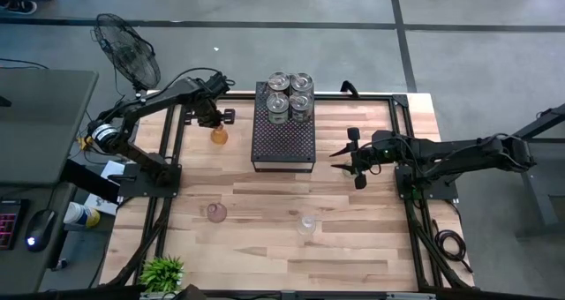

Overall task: Pick & Place candle stick holders
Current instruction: Put the brown candle holder on the black shelf

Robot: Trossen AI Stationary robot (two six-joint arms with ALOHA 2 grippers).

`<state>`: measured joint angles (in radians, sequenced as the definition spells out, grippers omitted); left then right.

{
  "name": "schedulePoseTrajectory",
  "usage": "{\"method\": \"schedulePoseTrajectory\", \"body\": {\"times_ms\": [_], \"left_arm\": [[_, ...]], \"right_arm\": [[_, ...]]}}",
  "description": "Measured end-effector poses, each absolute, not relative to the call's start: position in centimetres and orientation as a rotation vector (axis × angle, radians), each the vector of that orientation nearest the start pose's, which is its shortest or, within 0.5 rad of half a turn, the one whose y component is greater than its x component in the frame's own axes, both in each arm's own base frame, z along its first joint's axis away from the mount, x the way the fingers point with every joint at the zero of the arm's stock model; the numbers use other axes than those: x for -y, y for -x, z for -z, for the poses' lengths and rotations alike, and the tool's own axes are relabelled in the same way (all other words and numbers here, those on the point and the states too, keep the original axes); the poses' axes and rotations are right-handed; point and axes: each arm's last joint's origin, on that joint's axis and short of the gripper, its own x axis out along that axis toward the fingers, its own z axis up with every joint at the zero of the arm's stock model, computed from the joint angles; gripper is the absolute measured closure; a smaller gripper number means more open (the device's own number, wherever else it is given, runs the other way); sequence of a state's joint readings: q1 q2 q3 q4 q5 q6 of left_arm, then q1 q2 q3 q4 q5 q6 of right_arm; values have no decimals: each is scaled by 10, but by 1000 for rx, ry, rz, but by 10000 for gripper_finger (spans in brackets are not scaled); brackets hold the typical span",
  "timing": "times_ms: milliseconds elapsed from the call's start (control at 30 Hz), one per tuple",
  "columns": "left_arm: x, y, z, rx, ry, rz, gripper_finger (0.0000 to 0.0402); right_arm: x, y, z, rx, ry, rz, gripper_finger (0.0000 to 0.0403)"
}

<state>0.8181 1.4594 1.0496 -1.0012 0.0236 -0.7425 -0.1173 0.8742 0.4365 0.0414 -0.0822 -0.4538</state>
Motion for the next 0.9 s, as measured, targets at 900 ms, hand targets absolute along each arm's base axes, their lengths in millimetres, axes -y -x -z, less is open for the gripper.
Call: {"method": "schedulePoseTrajectory", "body": {"times_ms": [900], "left_arm": [[-137,-140,-298,-750,1179,-1023,381]], "right_arm": [[19,-186,-219,-395,408,-55,274]]}}
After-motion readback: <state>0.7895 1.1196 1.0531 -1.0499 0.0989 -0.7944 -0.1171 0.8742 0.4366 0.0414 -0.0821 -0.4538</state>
